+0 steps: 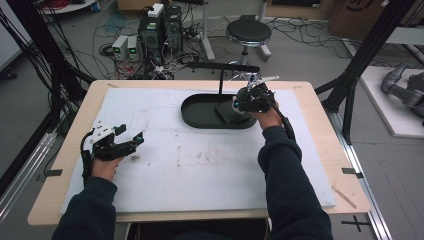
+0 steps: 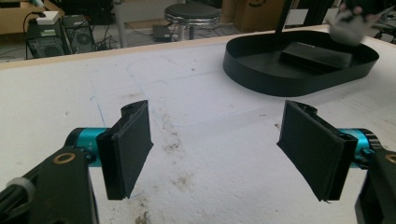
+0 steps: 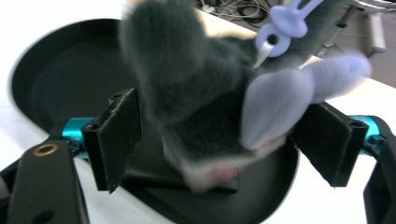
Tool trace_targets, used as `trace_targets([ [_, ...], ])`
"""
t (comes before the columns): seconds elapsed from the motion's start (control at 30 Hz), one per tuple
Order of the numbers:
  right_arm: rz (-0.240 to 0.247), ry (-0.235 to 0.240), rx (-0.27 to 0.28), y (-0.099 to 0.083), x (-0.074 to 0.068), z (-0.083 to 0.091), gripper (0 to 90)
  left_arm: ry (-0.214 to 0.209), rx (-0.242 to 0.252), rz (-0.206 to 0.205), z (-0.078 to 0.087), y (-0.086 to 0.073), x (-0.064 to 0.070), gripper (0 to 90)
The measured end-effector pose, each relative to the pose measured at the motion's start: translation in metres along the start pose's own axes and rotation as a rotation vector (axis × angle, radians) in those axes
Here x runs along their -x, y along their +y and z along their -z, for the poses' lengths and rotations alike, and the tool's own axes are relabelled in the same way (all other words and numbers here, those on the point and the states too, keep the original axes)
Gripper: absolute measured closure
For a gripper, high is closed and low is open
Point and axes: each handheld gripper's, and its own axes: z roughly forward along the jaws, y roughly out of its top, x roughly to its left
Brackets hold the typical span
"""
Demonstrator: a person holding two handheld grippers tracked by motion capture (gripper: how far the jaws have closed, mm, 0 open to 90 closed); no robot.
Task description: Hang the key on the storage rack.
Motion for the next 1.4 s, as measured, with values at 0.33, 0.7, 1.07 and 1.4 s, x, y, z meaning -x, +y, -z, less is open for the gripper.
trace_targets([
  [0.33,0.096,0.061,0.101,-0.008,-0.011,0.041,19.3,-0.003,-0.004,-0.003,0.000,0.000,0.001,25.5],
  [0.7,0.122,0.048,0.177,-0.062,-0.009,0.099,19.3,-0.005,-0.002,0.002,0.000,0.000,0.001,25.5],
  [1.07,0.102,-0.024,0.139,-0.133,-0.003,0.112,19.3,-0.003,-0.008,-0.007,-0.003,-0.002,0.005,25.5],
  [1.4,0.098,-0.063,0.155,-0.136,-0.001,0.114,19.3,-0.016,0.006,-0.017,-0.001,-0.001,0.007,25.5],
])
